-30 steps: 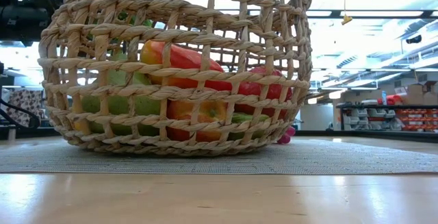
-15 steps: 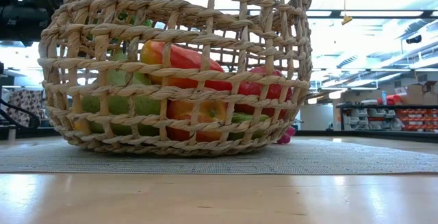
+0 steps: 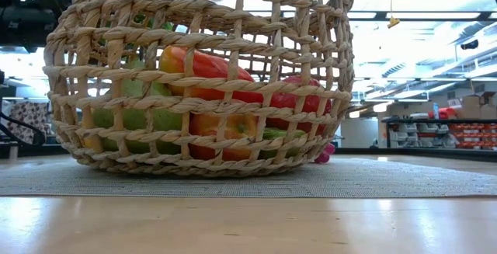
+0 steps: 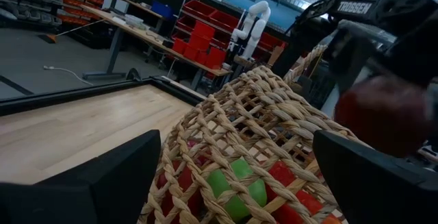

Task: Build produce basket
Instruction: Put the dark red apple into the brown basket, then put the red apple into the brown basket

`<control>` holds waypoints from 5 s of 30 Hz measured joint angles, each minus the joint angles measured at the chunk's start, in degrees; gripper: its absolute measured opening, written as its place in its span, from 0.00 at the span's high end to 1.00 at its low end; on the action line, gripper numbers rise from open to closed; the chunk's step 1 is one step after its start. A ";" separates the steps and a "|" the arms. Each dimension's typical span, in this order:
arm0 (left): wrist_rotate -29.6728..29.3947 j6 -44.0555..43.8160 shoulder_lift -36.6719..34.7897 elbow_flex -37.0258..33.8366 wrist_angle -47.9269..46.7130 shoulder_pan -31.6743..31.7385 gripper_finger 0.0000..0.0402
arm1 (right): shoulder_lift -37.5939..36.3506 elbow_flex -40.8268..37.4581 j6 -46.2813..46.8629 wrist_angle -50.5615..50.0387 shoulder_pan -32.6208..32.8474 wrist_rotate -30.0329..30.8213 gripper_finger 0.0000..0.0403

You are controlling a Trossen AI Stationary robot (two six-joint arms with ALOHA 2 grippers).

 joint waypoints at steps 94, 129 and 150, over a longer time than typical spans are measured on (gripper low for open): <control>-0.01 -0.02 -0.02 0.00 0.01 -0.01 0.03 | -6.44 -37.91 82.88 -26.10 33.88 -62.24 0.01; 0.01 -0.02 -0.02 0.00 0.01 0.01 0.03 | -7.54 -21.95 71.56 -29.81 29.94 -26.54 0.12; 0.00 -0.02 -0.02 0.00 0.01 -0.01 0.03 | -7.54 -11.97 17.18 6.75 23.51 15.17 0.10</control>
